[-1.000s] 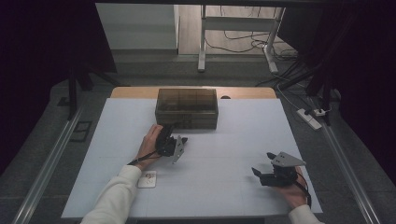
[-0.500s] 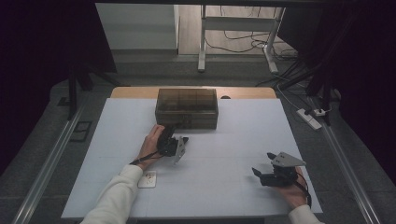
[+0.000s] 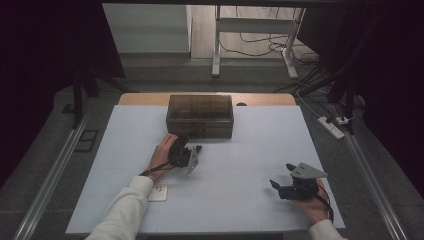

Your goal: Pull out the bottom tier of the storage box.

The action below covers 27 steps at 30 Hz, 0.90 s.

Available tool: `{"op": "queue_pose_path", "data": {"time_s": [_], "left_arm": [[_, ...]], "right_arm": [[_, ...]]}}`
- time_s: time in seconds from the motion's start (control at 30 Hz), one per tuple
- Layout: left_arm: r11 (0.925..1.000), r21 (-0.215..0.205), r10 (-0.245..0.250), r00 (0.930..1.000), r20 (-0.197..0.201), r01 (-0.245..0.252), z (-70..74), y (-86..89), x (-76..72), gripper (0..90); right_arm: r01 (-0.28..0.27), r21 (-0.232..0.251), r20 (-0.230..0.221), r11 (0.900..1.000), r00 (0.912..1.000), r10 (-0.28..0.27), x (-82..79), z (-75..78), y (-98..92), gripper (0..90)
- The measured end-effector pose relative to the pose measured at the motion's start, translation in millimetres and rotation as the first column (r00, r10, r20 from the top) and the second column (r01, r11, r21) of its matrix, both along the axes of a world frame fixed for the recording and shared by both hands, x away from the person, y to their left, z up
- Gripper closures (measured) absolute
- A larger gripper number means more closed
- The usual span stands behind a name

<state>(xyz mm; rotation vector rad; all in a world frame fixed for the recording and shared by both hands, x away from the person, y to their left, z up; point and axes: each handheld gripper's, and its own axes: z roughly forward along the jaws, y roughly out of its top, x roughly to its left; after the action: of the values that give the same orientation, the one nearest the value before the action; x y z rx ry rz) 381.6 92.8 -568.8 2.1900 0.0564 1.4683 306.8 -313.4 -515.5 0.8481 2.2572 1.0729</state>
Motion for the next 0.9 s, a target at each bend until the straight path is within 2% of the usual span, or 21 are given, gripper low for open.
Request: {"op": "queue_pose_path", "data": {"time_s": [0.57,0.9], "left_arm": [[0.9997,0.022,-0.013,0.9997,0.02,0.013,-2.7,2.1,3.8,42.9],[0.9997,0.02,-0.016,0.9996,0.023,0.016,-3.6,2.9,4.6,44.7]], "right_arm": [[0.001,-0.004,-0.001,1.0,1.0,-0.001,-0.6,0.2,-0.5,15.2],[0.003,-0.007,-0.001,1.0,1.0,-0.003,-1.0,0.4,-0.8,15.2]]}}
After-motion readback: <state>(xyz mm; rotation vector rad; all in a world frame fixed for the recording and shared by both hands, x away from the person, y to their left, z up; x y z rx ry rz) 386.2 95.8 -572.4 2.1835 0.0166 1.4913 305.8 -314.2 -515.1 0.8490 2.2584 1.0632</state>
